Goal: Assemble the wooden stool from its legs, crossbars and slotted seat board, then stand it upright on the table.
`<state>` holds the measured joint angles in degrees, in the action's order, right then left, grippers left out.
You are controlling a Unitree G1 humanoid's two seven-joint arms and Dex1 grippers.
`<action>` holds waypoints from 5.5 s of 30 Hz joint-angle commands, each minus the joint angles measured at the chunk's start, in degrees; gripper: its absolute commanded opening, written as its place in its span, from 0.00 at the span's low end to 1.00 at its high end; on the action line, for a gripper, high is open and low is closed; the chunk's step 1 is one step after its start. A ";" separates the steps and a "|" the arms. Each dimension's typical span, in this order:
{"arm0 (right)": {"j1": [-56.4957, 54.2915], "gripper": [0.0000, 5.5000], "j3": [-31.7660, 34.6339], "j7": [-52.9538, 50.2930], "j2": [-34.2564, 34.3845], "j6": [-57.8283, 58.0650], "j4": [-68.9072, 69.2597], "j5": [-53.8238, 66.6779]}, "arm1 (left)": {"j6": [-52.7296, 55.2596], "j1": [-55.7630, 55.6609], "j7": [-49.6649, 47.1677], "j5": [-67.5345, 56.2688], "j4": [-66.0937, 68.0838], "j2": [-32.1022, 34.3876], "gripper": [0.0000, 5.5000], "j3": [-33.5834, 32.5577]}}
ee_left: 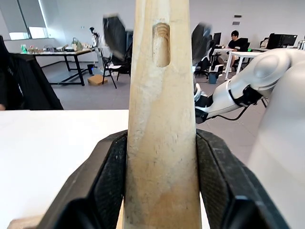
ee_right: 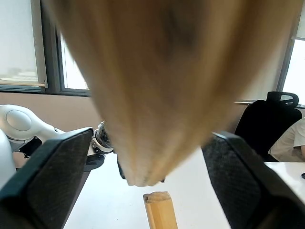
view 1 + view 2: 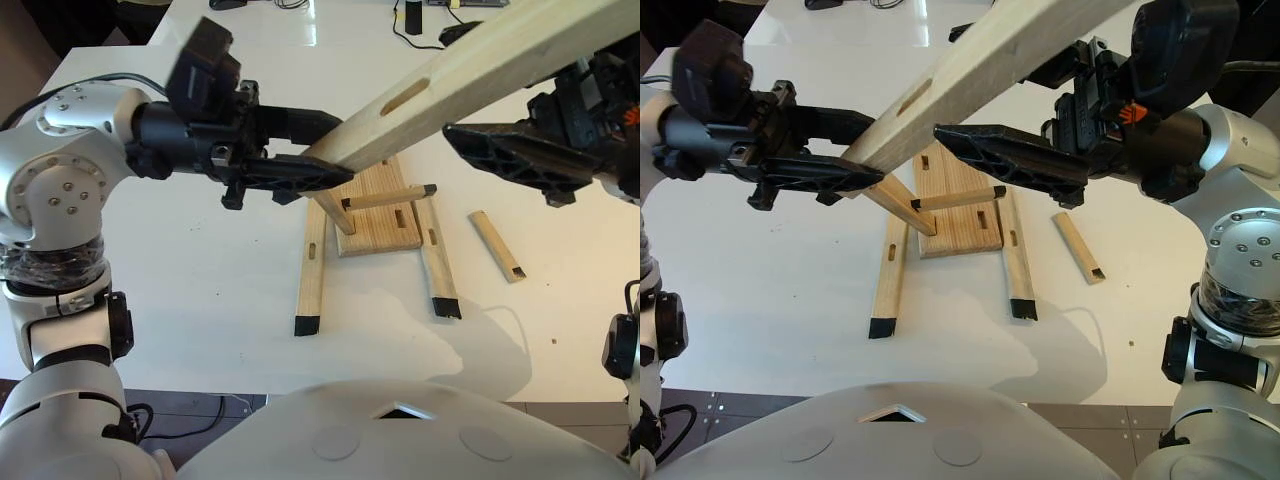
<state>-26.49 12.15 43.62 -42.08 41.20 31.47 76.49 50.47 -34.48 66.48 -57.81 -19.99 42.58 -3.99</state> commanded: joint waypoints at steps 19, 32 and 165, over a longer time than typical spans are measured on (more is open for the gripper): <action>4.55 0.38 -1.61 6.91 -2.18 -1.88 -1.10 -6.96 | -2.65 -1.41 0.16 5.82 3.29 -1.87 0.36 3.84; -3.50 0.37 3.66 -1.18 2.03 -4.67 -11.63 -6.19 | -0.11 -7.02 -12.98 -0.03 4.10 -8.07 0.57 -2.99; 19.05 0.37 -7.80 21.83 -1.85 -23.01 -19.84 -46.59 | -60.68 5.53 -21.81 65.17 52.19 -21.32 0.59 20.67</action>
<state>-9.17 4.86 63.98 -43.30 15.90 10.21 28.36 -10.19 -28.99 43.65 6.64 32.15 20.87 16.02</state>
